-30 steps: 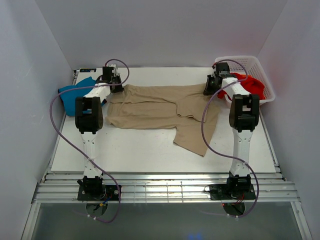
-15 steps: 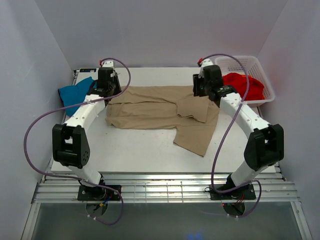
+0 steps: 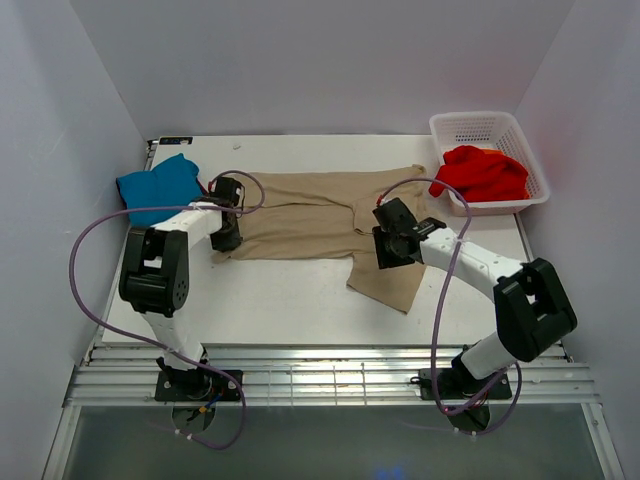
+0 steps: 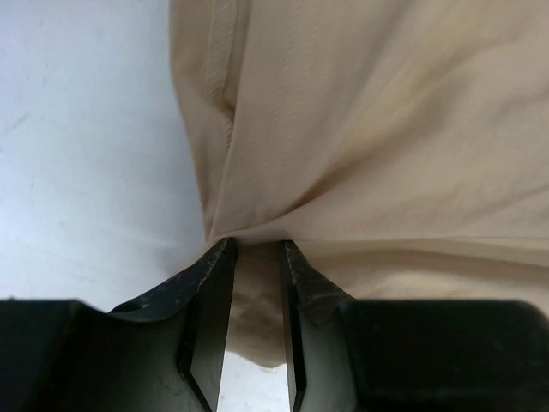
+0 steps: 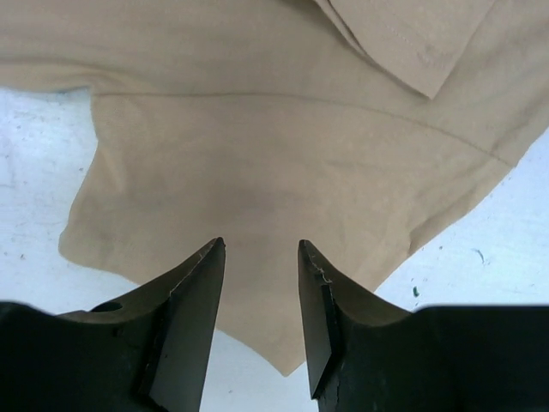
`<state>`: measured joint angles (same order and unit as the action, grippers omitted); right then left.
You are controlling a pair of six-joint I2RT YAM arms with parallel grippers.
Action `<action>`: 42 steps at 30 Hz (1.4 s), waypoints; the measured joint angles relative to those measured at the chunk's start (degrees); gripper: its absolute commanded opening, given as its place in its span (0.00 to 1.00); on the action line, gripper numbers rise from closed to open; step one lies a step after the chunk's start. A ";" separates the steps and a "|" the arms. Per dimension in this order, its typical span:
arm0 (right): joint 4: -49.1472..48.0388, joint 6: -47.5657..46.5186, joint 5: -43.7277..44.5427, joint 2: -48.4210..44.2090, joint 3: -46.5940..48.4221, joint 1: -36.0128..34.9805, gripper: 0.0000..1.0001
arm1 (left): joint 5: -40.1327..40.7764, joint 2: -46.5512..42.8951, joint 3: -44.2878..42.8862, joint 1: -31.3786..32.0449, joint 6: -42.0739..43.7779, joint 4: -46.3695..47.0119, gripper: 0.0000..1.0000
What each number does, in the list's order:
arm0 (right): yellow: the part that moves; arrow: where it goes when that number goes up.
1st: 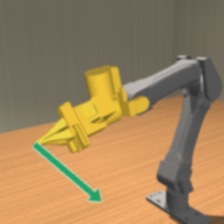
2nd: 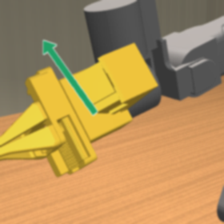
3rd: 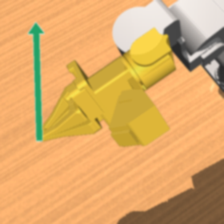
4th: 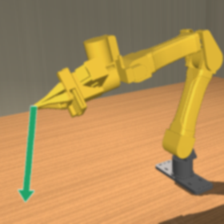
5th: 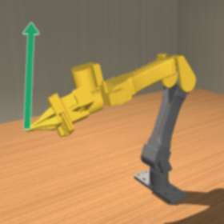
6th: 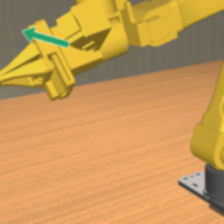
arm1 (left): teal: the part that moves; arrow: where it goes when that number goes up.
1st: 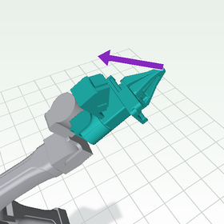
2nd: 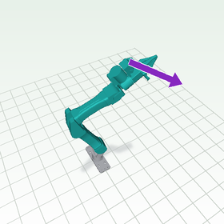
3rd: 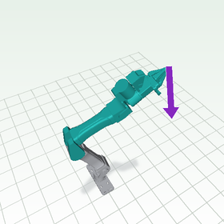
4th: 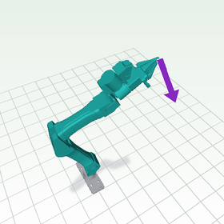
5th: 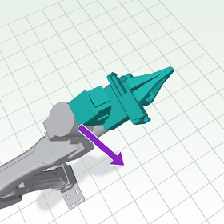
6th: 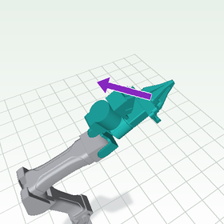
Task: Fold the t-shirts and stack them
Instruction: Fold the tshirt
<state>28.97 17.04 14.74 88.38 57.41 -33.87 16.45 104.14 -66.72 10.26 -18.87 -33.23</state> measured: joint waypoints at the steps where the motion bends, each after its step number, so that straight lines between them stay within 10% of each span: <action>1: 0.09 0.81 0.02 -1.44 -0.85 -0.39 0.46 | 0.48 -0.17 0.39 0.00 -0.55 -0.68 0.39; 42: 8.57 14.86 0.55 -11.54 -17.81 -4.79 0.46 | 7.19 -7.39 8.13 0.00 -4.35 -10.56 0.43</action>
<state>37.54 31.90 15.29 76.84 39.59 -38.65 23.64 96.75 -58.59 10.26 -23.22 -43.79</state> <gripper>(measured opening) 0.463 0.432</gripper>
